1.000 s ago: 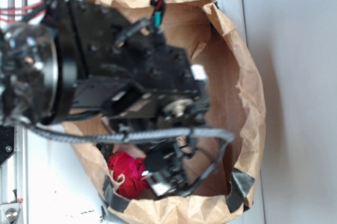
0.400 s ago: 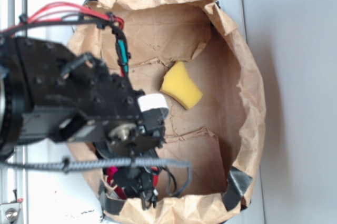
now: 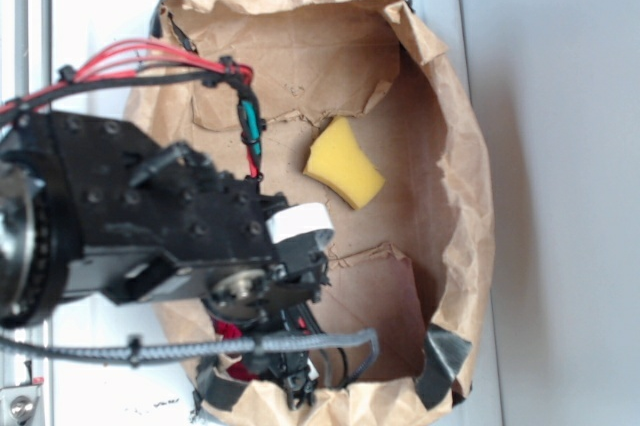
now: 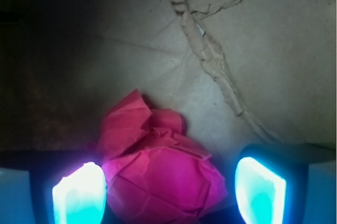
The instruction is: Grab the red paper.
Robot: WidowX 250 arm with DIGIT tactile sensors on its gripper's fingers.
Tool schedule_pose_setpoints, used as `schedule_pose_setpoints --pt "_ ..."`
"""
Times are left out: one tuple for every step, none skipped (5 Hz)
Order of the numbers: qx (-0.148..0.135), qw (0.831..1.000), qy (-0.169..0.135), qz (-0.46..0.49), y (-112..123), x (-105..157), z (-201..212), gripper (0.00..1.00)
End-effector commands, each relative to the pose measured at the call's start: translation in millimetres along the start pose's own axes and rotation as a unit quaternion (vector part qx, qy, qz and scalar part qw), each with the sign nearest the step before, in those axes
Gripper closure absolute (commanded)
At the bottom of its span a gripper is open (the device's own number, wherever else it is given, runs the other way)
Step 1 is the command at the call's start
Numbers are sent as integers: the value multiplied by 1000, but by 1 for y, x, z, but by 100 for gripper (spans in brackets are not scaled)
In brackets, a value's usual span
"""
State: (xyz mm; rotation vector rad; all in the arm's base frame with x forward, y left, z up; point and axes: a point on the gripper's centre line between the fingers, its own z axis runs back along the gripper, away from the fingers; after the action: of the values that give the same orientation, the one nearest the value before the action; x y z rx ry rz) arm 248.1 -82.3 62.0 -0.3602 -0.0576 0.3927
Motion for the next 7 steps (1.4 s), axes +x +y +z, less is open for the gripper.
schedule_pose_setpoints --pt "-30 1000 1 -9 -8 13 33 0" --pt "-31 999 15 -10 -9 17 42 0" --pt "-31 999 21 -12 -7 19 47 0" --pt "-26 999 24 -18 -7 17 43 0" --pt "-13 999 8 -28 -7 13 30 0" --pt "1 999 0 -35 -7 11 10 0" --pt "34 998 35 -30 -3 12 -10 0"
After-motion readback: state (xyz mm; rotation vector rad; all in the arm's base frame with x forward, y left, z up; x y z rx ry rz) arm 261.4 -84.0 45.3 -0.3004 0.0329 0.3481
